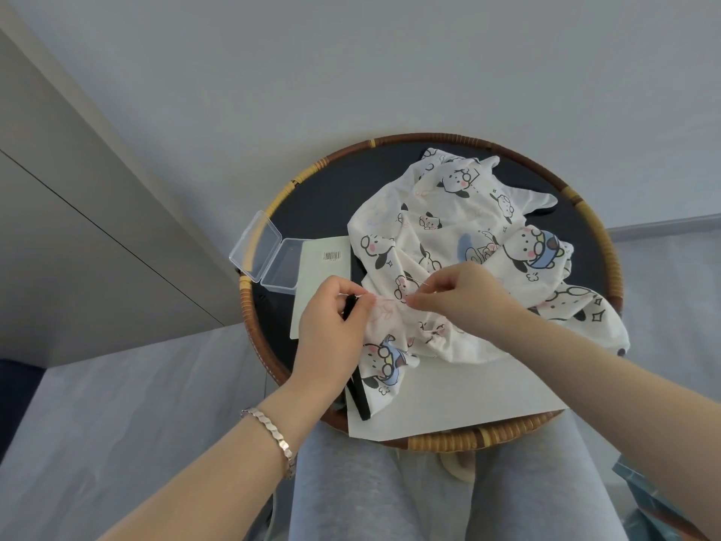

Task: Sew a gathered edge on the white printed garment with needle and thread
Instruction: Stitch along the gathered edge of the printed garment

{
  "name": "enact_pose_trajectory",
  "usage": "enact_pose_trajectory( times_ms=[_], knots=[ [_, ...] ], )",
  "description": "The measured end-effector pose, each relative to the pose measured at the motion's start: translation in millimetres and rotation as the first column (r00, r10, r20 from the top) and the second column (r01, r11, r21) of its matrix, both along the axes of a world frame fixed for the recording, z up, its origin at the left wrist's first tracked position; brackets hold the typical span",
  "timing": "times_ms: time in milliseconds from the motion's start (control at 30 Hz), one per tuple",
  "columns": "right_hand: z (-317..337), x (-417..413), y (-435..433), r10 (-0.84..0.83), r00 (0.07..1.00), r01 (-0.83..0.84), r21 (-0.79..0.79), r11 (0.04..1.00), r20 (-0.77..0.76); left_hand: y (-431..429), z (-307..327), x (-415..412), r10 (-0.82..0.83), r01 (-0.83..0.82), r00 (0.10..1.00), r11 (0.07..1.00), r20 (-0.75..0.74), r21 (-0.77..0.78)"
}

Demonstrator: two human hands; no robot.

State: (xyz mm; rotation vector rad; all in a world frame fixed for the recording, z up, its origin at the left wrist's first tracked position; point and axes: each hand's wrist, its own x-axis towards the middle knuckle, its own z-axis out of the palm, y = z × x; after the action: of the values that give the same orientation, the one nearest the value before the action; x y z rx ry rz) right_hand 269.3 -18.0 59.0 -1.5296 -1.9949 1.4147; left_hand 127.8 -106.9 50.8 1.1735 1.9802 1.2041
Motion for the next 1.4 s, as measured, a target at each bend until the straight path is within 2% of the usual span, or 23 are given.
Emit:
enact_pose_trajectory(
  times_ms=[100, 200, 267, 300, 333, 367, 467, 533, 600, 667, 800, 1067, 1133, 1267, 1400],
  knots=[
    [-6, 12, 15, -0.026, 0.950, -0.021, 0.148, 0.989, 0.312, 1, -2, -3, 0.039, -0.039, 0.999, 0.999, -0.020, 0.014],
    [-8, 27, 25, -0.070, 0.798, -0.085, 0.227, 0.970, 0.599, 1, -4, -6, 0.069, -0.068, 0.997, 0.997, -0.029, 0.028],
    [-7, 30, 26, -0.091, 0.686, -0.145, 0.259, 0.955, 0.722, 0, -5, -8, 0.079, -0.078, 0.996, 0.996, -0.037, 0.032],
    [-6, 30, 25, -0.110, 0.663, -0.148, 0.274, 0.950, 0.741, 0, -6, -9, 0.084, -0.083, 0.996, 0.996, -0.031, 0.031],
    [-5, 28, 26, -0.108, 0.669, -0.143, 0.269, 0.953, 0.736, -1, -7, -10, 0.089, -0.089, 0.996, 0.996, -0.020, 0.029],
    [-4, 26, 25, -0.080, 0.721, -0.126, 0.244, 0.962, 0.689, -1, -8, -11, 0.092, -0.092, 0.996, 0.995, -0.009, 0.025],
    [1, 13, 15, 0.052, 0.950, -0.090, 0.108, 0.990, 0.307, -2, -7, -10, 0.060, -0.060, 0.998, 0.998, 0.031, 0.011],
    [6, 2, 4, 0.125, 0.988, -0.129, 0.037, 0.991, 0.092, -2, -5, -8, 0.025, -0.025, 0.998, 1.000, 0.051, 0.002],
    [8, -7, -2, 0.169, 0.986, -0.169, -0.005, 0.986, -0.001, -2, -2, -6, -0.011, 0.011, 0.999, 1.000, 0.045, -0.001],
    [7, -12, -4, 0.197, 0.980, -0.198, -0.042, 0.979, -0.023, -3, 0, -4, -0.041, 0.041, 0.999, 0.999, 0.031, 0.009],
    [6, -13, -3, 0.140, 0.988, -0.147, -0.106, 0.983, -0.071, -4, 1, -4, -0.081, 0.081, 0.997, 0.997, 0.004, 0.008],
    [8, 10, 5, -0.036, 0.986, 0.005, -0.183, 0.983, -0.165, -2, -7, -12, 0.019, -0.020, 0.998, 1.000, -0.053, -0.024],
    [9, 13, 7, -0.079, 0.989, 0.058, -0.160, 0.985, -0.127, -1, -9, -14, 0.058, -0.060, 0.996, 0.998, -0.072, -0.020],
    [5, 18, 11, -0.151, 0.988, 0.153, -0.074, 0.985, 0.044, -1, -8, -16, 0.142, -0.138, 0.982, 0.990, -0.124, 0.040],
    [-1, 23, 16, -0.199, 0.972, 0.204, -0.025, 0.979, 0.124, 1, -8, -19, 0.198, -0.196, 0.975, 0.980, -0.106, 0.030]
  ],
)
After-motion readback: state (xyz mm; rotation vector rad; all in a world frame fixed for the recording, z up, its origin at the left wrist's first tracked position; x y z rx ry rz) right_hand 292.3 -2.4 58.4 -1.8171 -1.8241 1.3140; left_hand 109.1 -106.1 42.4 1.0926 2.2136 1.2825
